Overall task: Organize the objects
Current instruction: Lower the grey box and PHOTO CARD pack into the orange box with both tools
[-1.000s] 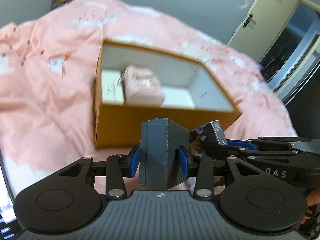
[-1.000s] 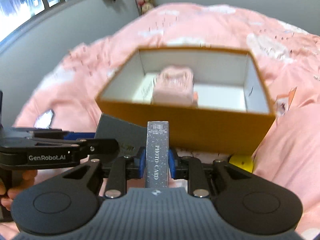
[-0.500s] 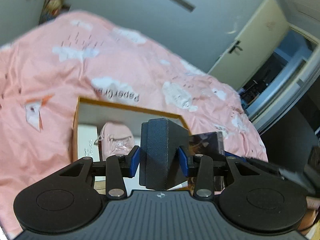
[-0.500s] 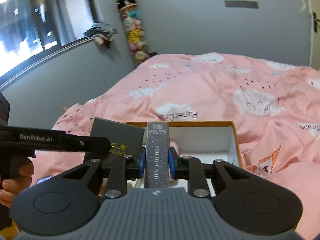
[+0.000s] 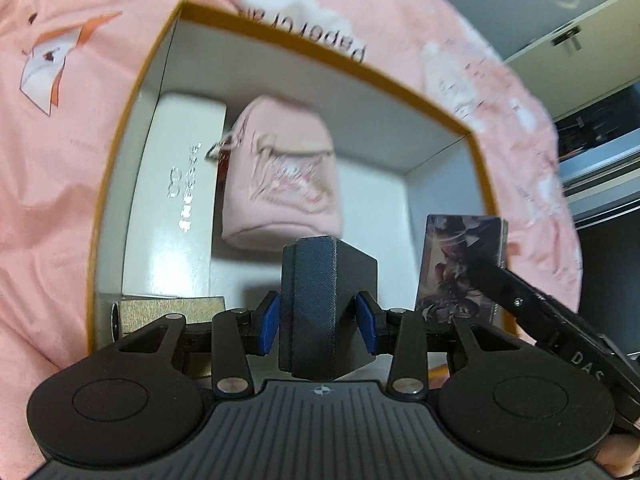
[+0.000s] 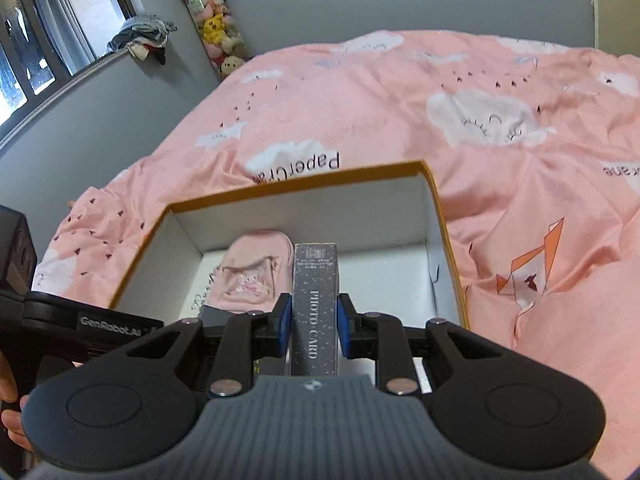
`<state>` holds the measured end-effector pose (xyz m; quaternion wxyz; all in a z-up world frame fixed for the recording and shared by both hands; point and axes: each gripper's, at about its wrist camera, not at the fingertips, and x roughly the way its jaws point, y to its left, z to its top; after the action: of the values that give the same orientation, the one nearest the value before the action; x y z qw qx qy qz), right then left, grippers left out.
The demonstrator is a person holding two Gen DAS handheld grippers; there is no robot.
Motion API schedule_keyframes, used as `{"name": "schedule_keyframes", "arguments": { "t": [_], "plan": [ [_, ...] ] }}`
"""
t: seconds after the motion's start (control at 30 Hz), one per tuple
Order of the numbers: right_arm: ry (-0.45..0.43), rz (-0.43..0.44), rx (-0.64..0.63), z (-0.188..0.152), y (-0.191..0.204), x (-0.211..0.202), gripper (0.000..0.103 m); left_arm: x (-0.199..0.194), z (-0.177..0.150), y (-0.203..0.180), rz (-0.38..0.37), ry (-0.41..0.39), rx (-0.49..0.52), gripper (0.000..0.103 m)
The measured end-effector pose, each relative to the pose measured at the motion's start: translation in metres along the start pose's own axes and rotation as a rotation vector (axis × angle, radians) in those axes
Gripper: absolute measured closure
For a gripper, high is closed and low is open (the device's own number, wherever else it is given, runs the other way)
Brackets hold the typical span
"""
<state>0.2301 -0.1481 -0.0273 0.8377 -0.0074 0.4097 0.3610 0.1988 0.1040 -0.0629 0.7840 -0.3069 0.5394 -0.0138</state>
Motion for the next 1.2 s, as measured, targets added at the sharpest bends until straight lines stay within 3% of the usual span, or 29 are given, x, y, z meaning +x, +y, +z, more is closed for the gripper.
{"name": "schedule_keyframes", "arguments": {
  "t": [0.2, 0.43, 0.6, 0.7, 0.97, 1.2],
  "plan": [
    [0.048, 0.012, 0.003, -0.006, -0.005, 0.019, 0.078, 0.02, 0.004, -0.002, 0.087, 0.079, 0.017, 0.056],
    [0.082, 0.012, 0.007, -0.01, -0.009, 0.03, 0.078, 0.014, 0.0, -0.007, 0.123, 0.08, 0.073, 0.055],
    [0.104, 0.005, -0.011, -0.012, -0.006, 0.036, 0.078, 0.005, -0.005, -0.025, 0.224, 0.017, 0.243, 0.053],
    [0.126, 0.001, -0.02, -0.014, -0.002, 0.041, 0.078, -0.004, -0.004, -0.027, 0.206, -0.019, 0.262, 0.053],
    [0.232, 0.0, -0.014, -0.015, 0.01, 0.063, 0.078, -0.053, -0.01, -0.018, 0.193, -0.243, 0.276, 0.054],
    [0.294, 0.055, 0.051, -0.013, 0.014, 0.077, 0.078, -0.062, -0.015, -0.008, 0.174, -0.273, 0.256, 0.055]
  ]
}}
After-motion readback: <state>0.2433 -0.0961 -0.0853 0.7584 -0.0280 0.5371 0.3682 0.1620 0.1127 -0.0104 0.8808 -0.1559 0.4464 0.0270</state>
